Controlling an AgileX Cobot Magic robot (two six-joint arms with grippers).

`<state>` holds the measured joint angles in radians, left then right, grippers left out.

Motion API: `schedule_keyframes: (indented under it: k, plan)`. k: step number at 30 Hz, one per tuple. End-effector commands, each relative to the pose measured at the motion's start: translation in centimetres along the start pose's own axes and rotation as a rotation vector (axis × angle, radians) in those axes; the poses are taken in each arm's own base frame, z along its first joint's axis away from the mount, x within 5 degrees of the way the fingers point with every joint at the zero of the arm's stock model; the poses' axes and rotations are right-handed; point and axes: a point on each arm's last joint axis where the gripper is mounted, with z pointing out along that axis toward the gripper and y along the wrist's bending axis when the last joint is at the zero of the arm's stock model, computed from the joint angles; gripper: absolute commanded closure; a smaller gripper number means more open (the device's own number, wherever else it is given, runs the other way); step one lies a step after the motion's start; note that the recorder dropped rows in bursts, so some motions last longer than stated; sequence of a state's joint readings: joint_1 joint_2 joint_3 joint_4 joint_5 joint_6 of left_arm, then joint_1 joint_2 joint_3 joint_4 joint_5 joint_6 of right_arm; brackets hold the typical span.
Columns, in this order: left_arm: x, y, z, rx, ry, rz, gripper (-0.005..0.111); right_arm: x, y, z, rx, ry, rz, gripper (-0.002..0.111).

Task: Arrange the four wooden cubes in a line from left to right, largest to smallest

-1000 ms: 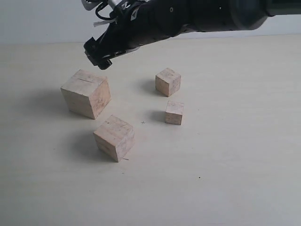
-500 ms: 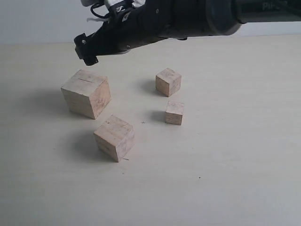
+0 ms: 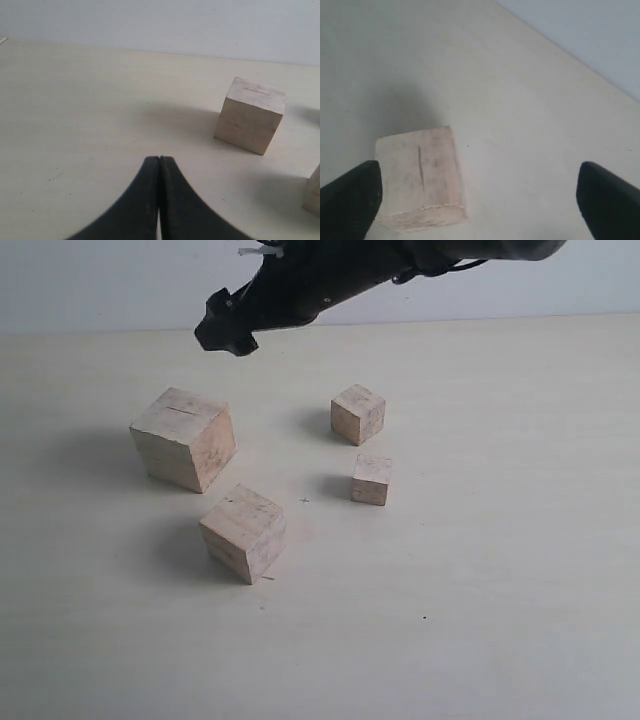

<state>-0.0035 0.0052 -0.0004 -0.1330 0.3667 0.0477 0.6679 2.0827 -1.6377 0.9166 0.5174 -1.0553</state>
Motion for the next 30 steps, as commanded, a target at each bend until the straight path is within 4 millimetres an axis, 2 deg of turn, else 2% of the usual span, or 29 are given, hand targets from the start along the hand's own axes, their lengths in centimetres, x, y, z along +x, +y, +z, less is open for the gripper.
schedule_keyframes:
  k: [1, 4, 8, 17, 25, 30]
  plan:
    - [-0.1, 0.0, 0.0, 0.007, -0.012, 0.002, 0.107, 0.9, 1.0, 1.7, -0.193, -0.063, -0.159, 0.006]
    - [-0.1, 0.0, 0.0, 0.007, -0.012, 0.002, 0.107, 2.2, 1.2, 3.1, -0.257, -0.078, -0.247, 0.006]
    - [-0.1, 0.0, 0.0, 0.007, -0.012, 0.002, 0.107, 3.4, 0.9, 4.3, -0.261, -0.055, -0.227, 0.006]
    - [-0.1, 0.0, 0.0, 0.007, -0.012, 0.002, 0.107, 4.4, 2.7, 6.5, -0.264, -0.034, -0.22, 0.006]
    - [-0.1, 0.0, 0.0, 0.007, -0.012, 0.002, 0.107, 3.4, 3.0, 7.3, -0.188, -0.055, -0.254, 0.006]
    - [-0.1, 0.0, 0.0, 0.007, -0.012, 0.002, 0.107, 2.9, 2.7, 8.1, -0.184, -0.071, -0.201, 0.006]
